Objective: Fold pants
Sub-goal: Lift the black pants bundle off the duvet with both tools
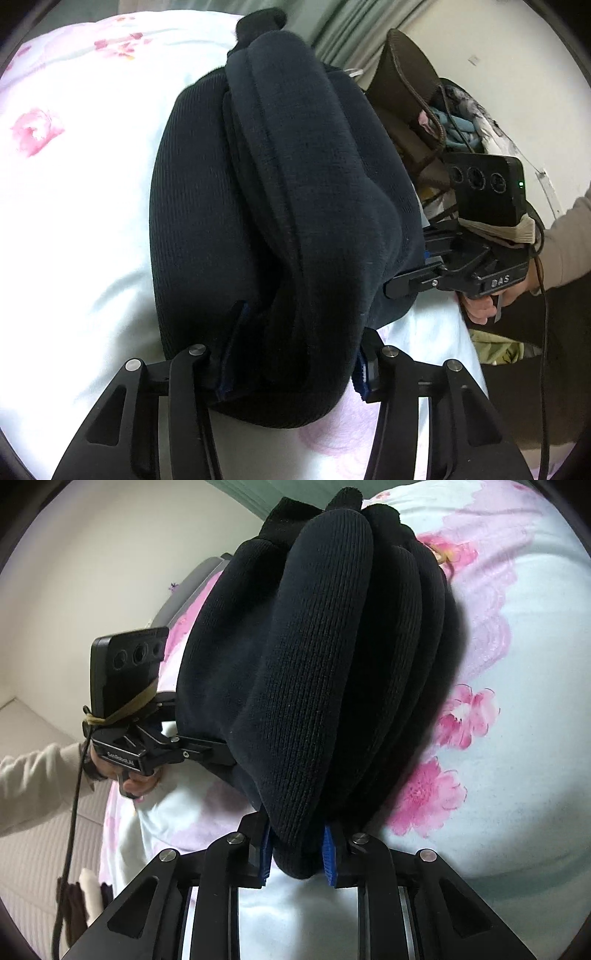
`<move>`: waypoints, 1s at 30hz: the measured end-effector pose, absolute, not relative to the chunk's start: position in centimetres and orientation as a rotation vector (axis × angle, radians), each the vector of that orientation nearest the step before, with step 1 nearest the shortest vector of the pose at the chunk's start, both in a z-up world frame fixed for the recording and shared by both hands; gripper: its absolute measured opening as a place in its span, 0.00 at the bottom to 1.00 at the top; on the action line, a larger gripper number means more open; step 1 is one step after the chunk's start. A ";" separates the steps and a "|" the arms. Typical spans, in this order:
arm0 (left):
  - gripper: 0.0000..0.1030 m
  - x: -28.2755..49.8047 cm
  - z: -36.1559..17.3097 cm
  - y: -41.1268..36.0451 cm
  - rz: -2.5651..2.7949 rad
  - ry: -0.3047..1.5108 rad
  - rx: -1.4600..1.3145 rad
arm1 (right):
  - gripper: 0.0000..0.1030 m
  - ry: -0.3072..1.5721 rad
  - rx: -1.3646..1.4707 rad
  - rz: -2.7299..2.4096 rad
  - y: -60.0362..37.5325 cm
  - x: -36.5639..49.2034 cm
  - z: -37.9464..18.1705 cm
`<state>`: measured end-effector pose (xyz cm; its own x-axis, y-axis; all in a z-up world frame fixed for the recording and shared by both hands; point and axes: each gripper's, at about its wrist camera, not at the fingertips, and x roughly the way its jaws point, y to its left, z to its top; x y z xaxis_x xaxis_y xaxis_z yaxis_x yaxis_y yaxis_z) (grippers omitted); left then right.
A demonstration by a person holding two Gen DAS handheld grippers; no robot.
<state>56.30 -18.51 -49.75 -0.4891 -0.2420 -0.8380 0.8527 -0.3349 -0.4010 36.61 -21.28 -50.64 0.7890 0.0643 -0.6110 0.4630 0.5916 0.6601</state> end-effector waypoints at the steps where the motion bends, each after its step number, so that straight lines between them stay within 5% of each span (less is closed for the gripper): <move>1: 0.53 55.9 -49.0 -18.4 -1.874 1.132 0.894 | 0.23 0.635 0.916 -0.248 -21.5 36.4 -50.3; 3: 0.57 55.2 -47.9 -17.9 -1.834 1.113 0.902 | 0.35 0.647 0.907 -0.256 -21.8 36.1 -49.5; 5: 0.63 54.4 -46.2 -17.0 -1.793 1.079 0.875 | 0.56 0.664 0.897 -0.299 -22.3 35.2 -48.4; 13: 0.78 55.3 -43.4 -13.0 -1.451 1.142 0.482 | 0.84 0.598 0.876 -0.360 -28.0 32.4 -43.0; 25: 0.88 50.0 -46.3 -9.0 -0.700 1.110 0.037 | 0.87 0.670 0.989 -0.335 -36.6 37.1 -46.7; 30: 1.00 49.9 -48.8 -8.1 -0.557 1.161 -0.168 | 0.97 0.717 1.069 -0.268 -38.4 38.5 -49.8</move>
